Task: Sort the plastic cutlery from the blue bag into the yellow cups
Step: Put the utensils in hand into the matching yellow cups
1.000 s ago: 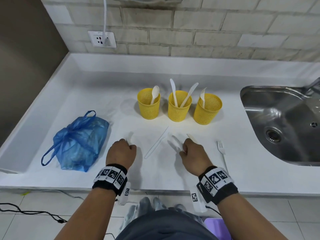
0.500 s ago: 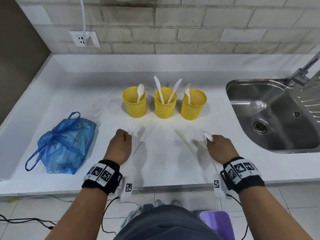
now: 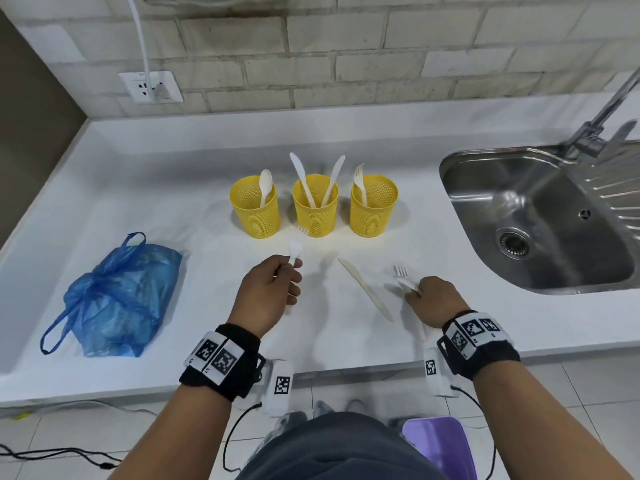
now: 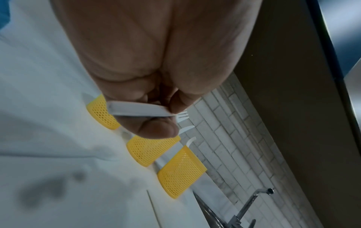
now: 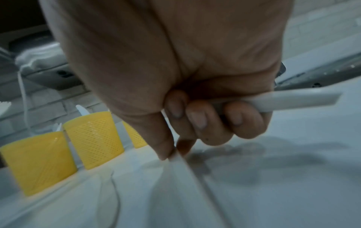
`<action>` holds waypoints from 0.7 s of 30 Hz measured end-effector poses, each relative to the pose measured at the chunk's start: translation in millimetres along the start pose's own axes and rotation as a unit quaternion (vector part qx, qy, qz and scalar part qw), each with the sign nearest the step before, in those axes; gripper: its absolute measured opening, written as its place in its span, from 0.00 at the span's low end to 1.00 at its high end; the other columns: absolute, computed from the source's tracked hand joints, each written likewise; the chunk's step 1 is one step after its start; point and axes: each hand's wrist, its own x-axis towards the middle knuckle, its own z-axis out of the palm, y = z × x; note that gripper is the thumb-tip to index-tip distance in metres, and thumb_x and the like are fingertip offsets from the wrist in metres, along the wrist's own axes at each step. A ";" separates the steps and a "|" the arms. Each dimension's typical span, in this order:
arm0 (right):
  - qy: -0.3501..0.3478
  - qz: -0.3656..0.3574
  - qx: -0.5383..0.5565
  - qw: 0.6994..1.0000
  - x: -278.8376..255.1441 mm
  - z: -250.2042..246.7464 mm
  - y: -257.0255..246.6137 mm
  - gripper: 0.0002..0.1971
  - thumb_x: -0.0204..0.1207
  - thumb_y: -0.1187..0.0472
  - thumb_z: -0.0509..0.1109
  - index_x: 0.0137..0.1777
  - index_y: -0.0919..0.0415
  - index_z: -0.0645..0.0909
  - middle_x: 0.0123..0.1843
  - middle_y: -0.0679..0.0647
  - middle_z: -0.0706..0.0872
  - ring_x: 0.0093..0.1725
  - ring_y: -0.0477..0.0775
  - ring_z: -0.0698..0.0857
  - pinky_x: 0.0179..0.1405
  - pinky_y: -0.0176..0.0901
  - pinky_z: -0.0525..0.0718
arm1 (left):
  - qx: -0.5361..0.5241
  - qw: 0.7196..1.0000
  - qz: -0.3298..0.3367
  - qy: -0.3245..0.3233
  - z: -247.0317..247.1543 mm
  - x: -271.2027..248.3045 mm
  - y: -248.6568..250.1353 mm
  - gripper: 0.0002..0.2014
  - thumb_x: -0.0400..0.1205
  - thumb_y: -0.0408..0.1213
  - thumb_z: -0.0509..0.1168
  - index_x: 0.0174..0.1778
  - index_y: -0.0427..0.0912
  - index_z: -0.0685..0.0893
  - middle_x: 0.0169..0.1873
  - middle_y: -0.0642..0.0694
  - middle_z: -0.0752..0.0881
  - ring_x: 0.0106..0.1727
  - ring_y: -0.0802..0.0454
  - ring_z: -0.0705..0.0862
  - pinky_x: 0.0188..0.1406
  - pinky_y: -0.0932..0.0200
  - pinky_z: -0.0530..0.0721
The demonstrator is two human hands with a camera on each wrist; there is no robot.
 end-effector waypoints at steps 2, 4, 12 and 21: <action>0.010 -0.020 0.025 0.999 -2.7 -2.8 -3.7 0.12 0.86 0.54 0.65 0.46 0.62 0.75 0.54 0.65 0.86 0.57 0.68 0.84 0.47 0.46 0.73 | 0.011 1.000 0.001 -0.007 4.3 -1.5 -0.6 0.14 0.90 0.32 0.57 0.56 0.42 0.89 0.40 0.48 0.88 0.33 0.56 0.83 0.37 0.59 0.86; 0.033 -0.045 0.057 0.997 -8.9 -6.6 -12.1 0.14 0.87 0.56 0.65 0.40 0.60 0.72 0.44 0.58 0.82 0.51 0.66 0.83 0.43 0.46 0.70 | 0.010 1.000 -0.004 -0.014 8.3 -3.9 -0.4 0.14 0.90 0.31 0.56 0.57 0.43 0.89 0.41 0.48 0.89 0.36 0.56 0.84 0.40 0.58 0.87; 0.063 -0.208 0.195 0.956 -50.3 -13.6 -79.6 0.14 0.84 0.56 0.69 0.39 0.62 0.79 0.34 0.53 0.82 0.37 0.55 0.80 0.34 0.47 0.70 | -0.068 0.996 -0.049 -0.043 24.5 -10.5 6.8 0.14 0.90 0.28 0.55 0.58 0.36 0.87 0.43 0.40 0.90 0.40 0.50 0.89 0.52 0.46 0.91; 0.019 -0.244 0.273 0.931 -57.4 12.7 -118.7 0.10 0.82 0.57 0.70 0.40 0.59 0.81 0.39 0.55 0.89 0.43 0.60 0.88 0.45 0.52 0.83 | -0.140 0.982 -0.079 -0.097 27.8 -19.5 18.4 0.16 0.91 0.27 0.54 0.59 0.33 0.88 0.47 0.35 0.93 0.47 0.41 0.93 0.52 0.44 0.93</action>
